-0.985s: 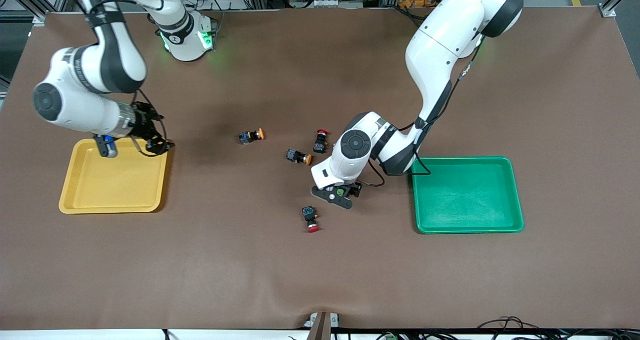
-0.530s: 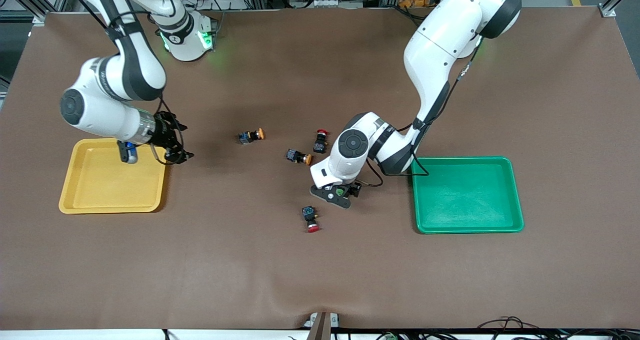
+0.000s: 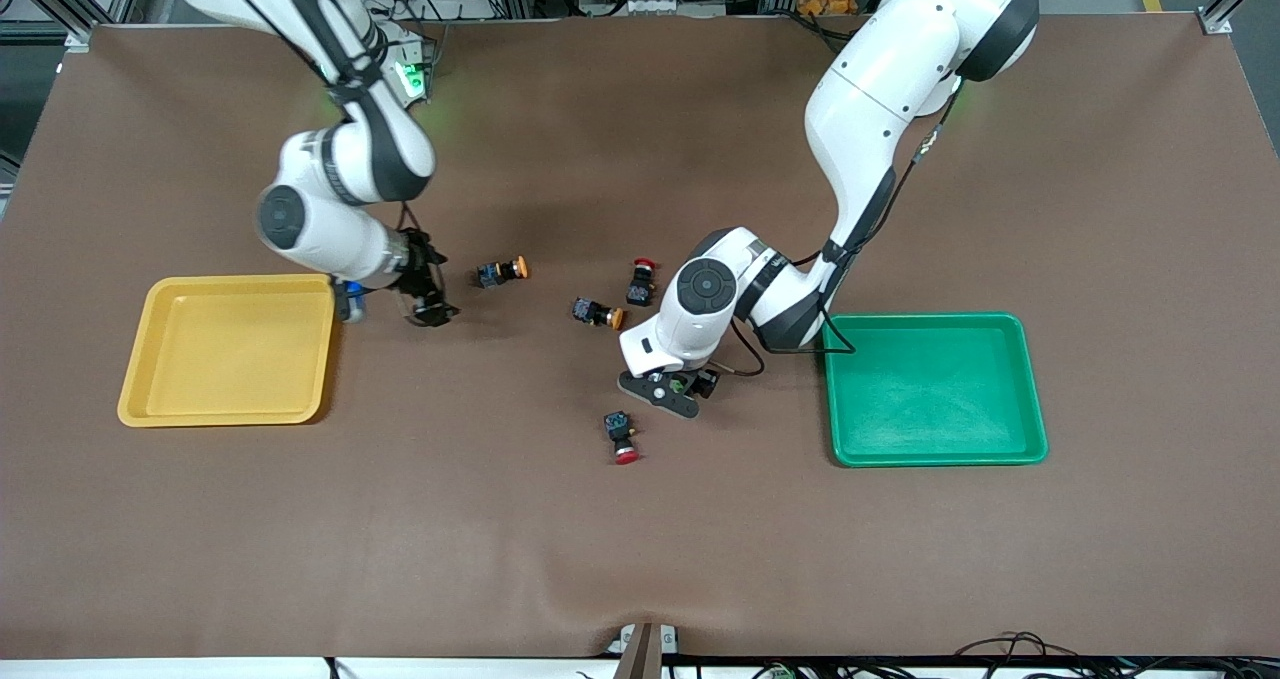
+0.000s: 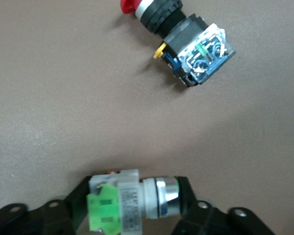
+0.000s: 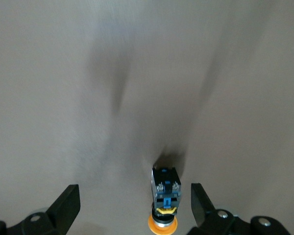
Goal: Place green and yellow buttons in trays
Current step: 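Move the green button to the green tray while the right gripper lifts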
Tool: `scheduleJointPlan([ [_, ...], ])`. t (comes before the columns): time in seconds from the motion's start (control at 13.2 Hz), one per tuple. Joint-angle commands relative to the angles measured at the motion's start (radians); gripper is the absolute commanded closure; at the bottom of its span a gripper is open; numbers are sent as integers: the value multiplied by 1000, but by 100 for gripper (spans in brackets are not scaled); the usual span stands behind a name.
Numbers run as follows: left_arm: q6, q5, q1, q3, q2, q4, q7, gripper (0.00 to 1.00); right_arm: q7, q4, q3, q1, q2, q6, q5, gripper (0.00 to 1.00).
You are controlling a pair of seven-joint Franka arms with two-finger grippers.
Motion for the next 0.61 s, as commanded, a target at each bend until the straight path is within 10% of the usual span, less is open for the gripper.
scheduleJointPlan([
  [0.0, 6, 27, -18, 22, 2, 8, -26, 100, 33, -14, -12, 31, 40, 50, 22, 0],
  [0.53, -201, 13, 145, 7, -188, 3, -17, 100, 82, -23, -10, 86, 73, 73, 23, 0],
])
